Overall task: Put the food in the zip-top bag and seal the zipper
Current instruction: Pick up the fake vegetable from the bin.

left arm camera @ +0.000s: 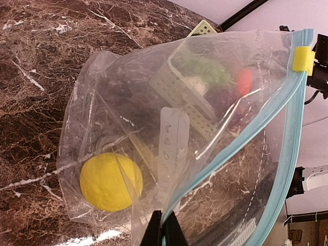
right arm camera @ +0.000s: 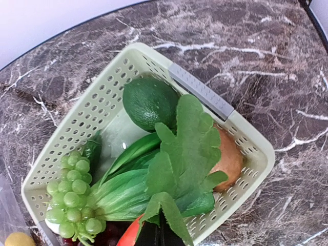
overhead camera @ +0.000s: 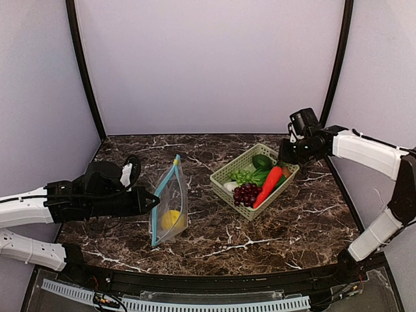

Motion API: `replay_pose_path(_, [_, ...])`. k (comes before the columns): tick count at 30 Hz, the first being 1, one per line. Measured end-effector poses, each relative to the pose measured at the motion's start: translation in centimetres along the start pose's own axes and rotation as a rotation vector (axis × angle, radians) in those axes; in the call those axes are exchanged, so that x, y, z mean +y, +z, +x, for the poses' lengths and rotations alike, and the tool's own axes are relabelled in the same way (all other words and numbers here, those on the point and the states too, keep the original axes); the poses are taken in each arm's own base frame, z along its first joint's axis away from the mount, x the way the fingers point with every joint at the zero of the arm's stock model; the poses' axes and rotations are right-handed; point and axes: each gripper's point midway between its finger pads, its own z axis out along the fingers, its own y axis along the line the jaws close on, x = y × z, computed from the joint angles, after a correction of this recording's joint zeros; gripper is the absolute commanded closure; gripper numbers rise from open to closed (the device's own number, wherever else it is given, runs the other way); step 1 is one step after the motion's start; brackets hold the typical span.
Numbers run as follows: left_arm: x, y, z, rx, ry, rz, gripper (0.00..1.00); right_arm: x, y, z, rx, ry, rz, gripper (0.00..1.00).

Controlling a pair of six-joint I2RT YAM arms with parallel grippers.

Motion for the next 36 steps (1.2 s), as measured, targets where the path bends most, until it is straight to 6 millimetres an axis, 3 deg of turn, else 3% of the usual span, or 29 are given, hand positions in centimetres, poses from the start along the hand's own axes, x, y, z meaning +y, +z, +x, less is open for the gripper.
replay_pose_path(11, [-0.9, 0.8, 0.0, 0.024, -0.001, 0.021, 0.99, 2.0, -8.4, -3.6, -0.19, -0.074, -0.148, 1.0])
replay_pose_path(18, [-2.5, 1.2, -0.4, 0.04, 0.007, 0.056, 0.99, 4.6, -15.5, -4.6, -0.316, -0.146, -0.351, 1.0])
replay_pose_path(29, [-5.2, 2.6, -1.4, 0.06, 0.02, 0.111, 0.99, 11.2, -21.6, -1.7, -0.307, -0.249, -0.677, 1.0])
replay_pose_path(36, [-6.0, 3.4, -1.0, 0.09, 0.021, 0.136, 0.99, 16.1, -24.9, 0.7, -0.285, -0.3, -0.869, 1.0])
